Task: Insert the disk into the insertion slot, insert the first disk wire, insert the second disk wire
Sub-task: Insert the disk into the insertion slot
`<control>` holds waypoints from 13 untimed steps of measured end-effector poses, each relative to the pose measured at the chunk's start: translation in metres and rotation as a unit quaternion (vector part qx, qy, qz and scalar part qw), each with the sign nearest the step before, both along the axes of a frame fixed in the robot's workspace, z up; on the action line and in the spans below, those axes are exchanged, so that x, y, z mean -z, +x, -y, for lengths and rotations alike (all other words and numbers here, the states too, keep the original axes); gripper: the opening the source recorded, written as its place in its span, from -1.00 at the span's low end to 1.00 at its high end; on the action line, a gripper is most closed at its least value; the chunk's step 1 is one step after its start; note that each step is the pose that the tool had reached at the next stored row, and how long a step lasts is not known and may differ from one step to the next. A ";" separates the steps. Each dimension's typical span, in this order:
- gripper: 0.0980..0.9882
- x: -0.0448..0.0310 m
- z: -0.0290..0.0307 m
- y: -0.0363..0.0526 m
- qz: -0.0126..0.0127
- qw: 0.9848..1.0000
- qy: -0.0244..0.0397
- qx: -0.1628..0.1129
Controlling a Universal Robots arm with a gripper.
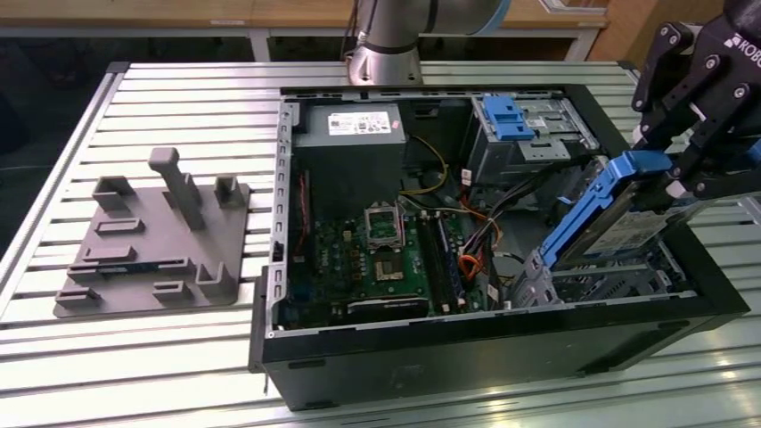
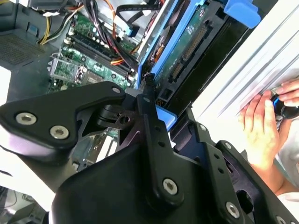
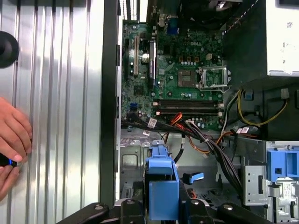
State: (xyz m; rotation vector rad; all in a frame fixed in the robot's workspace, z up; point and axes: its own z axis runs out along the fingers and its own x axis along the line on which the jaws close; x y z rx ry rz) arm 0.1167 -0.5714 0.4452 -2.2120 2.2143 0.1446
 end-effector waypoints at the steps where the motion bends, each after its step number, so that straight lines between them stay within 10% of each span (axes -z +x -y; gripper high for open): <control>1: -0.40 0.0001 0.0000 0.0006 -0.003 1.000 0.000 0.000; 13: -0.40 0.0025 -0.0039 0.0093 -0.006 1.000 0.003 0.005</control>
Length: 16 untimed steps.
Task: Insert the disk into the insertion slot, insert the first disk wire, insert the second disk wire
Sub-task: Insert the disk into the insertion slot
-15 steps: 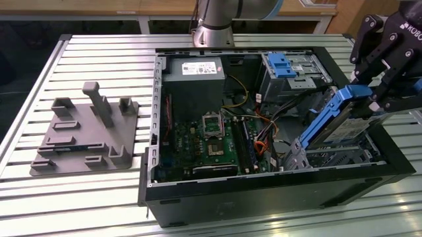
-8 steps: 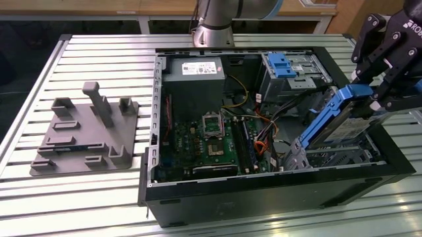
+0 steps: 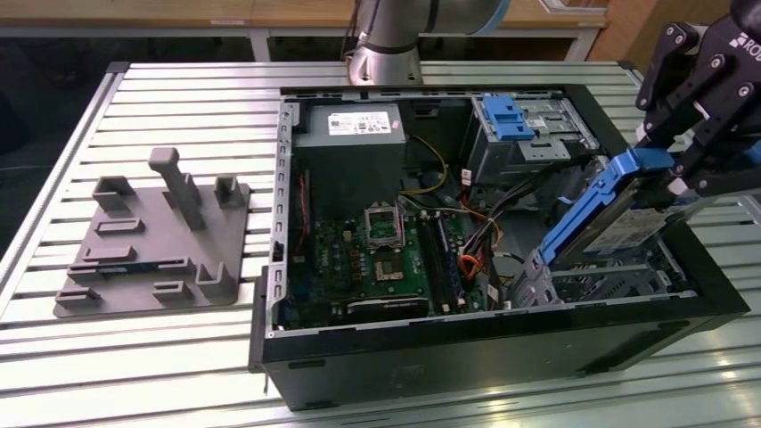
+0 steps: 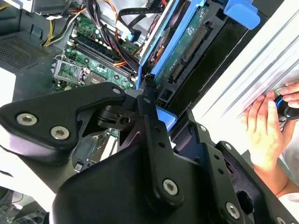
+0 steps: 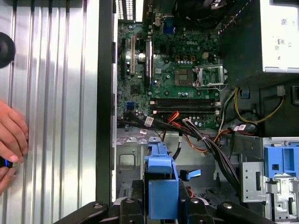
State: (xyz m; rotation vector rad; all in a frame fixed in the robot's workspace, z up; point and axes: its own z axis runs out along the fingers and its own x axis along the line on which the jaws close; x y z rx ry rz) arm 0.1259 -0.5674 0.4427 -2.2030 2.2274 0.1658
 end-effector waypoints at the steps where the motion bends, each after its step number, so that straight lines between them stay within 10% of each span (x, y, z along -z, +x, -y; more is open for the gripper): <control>1: -0.40 0.0000 -0.0010 0.0007 0.000 1.000 0.000 0.000; 16: -0.40 -0.0137 -0.0032 0.0105 -0.006 1.000 -0.001 0.002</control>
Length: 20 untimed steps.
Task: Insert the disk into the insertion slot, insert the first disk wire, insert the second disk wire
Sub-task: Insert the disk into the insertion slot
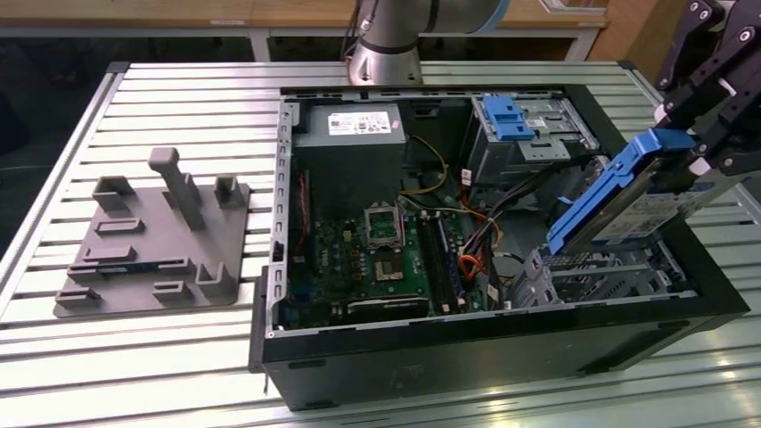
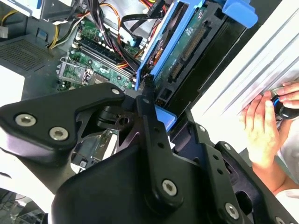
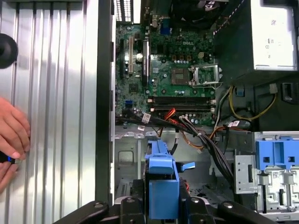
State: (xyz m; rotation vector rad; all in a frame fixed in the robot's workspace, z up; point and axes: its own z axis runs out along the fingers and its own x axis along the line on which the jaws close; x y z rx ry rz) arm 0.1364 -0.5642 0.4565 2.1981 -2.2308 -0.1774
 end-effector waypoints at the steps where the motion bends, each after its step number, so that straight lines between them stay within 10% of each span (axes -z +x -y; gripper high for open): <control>1: -0.40 0.0000 0.0000 0.0000 0.000 1.000 -0.001 0.000; 20: -0.40 0.0085 -0.0005 -0.0024 0.000 1.000 -0.009 0.000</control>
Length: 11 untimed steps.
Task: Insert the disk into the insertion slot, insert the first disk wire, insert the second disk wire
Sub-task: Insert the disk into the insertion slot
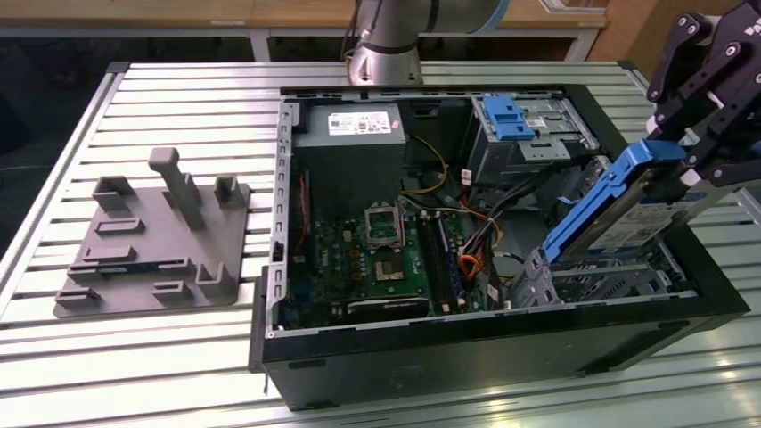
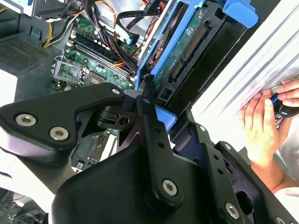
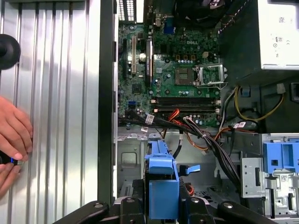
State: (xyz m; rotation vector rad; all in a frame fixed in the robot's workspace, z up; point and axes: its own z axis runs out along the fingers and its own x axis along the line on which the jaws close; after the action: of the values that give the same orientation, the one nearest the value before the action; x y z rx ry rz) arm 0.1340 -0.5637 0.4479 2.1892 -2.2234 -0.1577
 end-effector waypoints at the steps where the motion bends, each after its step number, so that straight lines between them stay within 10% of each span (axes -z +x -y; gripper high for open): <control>1: -0.40 0.0008 0.0000 0.0000 0.000 1.000 0.000 0.000; 11: -0.40 0.0110 0.0000 0.0000 0.000 1.000 0.000 0.000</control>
State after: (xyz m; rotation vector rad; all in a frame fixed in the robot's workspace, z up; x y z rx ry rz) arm 0.1340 -0.5638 0.4369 2.1891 -2.2233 -0.1572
